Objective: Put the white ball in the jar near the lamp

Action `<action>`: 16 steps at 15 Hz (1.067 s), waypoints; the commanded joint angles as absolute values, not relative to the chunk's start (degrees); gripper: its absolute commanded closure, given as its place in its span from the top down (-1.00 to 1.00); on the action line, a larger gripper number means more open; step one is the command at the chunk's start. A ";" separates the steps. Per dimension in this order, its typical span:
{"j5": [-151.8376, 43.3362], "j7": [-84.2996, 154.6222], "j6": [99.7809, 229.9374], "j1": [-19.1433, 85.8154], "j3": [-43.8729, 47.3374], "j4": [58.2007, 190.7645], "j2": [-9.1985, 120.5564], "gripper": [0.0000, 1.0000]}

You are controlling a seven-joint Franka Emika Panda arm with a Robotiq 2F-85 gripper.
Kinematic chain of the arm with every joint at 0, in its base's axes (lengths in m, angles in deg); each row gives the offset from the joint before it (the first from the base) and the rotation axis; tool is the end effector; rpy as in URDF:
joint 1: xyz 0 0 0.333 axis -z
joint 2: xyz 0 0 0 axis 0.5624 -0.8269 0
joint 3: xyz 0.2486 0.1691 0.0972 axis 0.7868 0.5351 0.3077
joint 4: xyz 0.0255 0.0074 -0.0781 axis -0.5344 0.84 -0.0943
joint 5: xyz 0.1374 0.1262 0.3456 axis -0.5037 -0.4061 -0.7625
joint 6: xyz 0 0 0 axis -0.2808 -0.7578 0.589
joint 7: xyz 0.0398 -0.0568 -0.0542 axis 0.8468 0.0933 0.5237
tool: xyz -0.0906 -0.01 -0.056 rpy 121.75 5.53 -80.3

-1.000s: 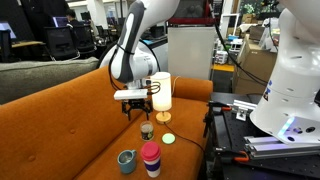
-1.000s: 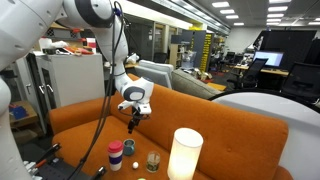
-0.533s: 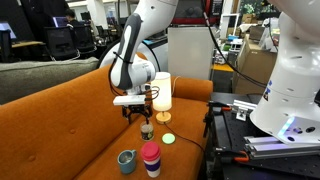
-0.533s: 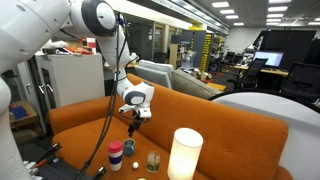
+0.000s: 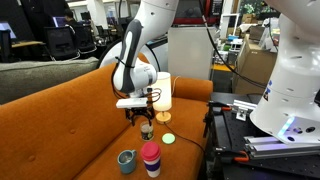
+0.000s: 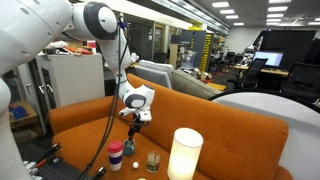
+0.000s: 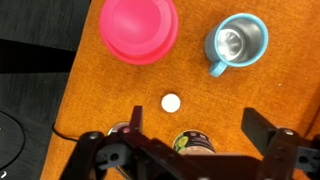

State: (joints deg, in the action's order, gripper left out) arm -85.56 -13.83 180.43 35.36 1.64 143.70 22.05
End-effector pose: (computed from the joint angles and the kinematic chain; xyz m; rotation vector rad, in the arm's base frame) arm 0.5533 -0.0646 0.0124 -2.2828 2.0443 0.3510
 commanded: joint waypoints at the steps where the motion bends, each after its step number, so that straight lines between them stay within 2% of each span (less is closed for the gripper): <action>1: -86.26 -13.88 180.92 37.28 2.64 140.79 17.53 1.00; 16: -83.57 -21.14 178.55 36.31 0.67 119.04 -4.54 1.00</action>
State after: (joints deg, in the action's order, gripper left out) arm -85.06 -18.64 180.59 36.58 1.43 123.23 -1.81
